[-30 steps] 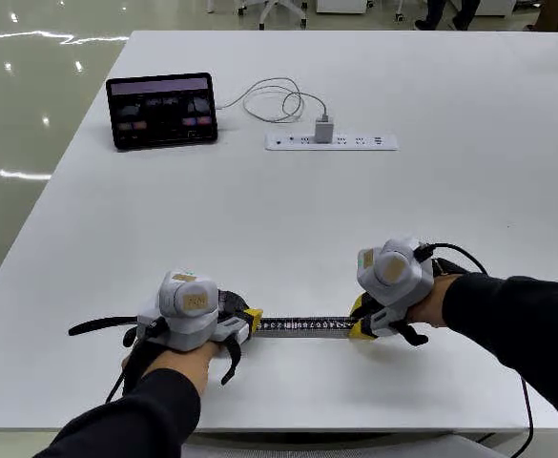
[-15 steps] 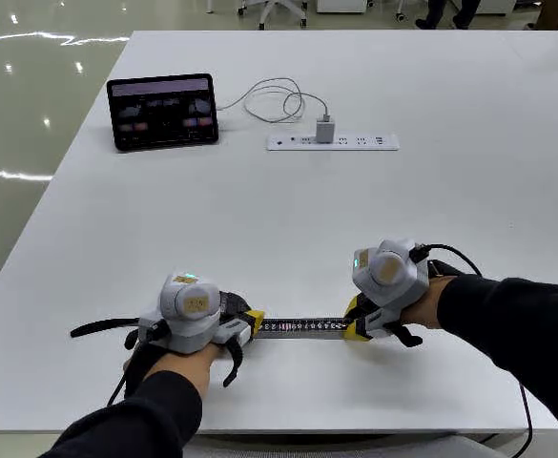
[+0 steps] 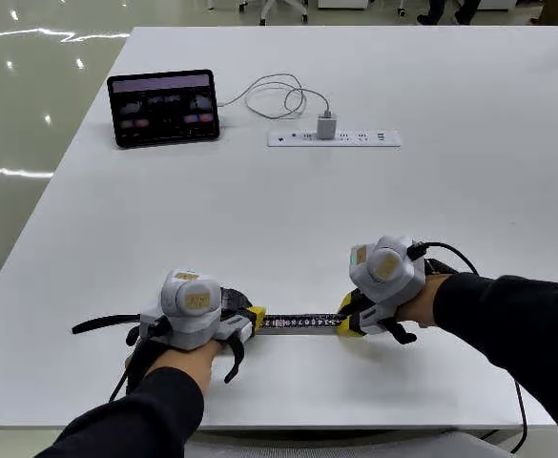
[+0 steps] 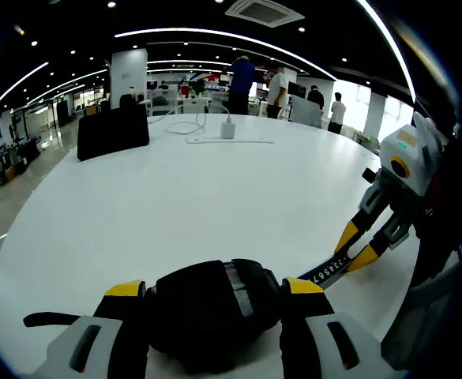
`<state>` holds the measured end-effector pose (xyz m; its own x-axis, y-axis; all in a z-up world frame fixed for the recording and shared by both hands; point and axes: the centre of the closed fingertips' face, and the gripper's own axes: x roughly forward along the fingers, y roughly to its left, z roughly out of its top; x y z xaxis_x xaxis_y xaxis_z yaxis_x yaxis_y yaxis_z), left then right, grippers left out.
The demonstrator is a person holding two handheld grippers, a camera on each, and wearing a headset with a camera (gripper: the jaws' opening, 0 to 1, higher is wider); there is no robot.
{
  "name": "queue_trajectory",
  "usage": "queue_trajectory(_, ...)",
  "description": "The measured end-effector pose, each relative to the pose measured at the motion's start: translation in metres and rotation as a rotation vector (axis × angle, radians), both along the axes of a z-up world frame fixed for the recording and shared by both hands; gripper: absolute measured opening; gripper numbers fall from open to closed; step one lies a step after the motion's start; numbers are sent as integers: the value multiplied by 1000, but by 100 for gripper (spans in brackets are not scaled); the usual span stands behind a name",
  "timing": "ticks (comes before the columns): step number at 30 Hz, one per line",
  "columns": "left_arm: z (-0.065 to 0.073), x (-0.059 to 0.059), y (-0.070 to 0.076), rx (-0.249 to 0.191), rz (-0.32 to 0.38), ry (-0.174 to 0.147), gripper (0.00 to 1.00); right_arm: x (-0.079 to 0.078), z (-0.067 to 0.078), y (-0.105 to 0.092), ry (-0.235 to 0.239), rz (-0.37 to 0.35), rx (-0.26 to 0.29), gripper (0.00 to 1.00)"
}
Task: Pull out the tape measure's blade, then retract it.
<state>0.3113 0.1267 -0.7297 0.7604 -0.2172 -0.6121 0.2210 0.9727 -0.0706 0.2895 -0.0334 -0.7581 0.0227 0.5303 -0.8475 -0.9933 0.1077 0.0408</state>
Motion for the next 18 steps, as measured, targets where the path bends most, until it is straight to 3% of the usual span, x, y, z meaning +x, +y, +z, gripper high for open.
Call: queue_trajectory(18, 0, 0, 1, -1, 3, 1, 64, 0, -1, 10, -9, 26, 18, 10)
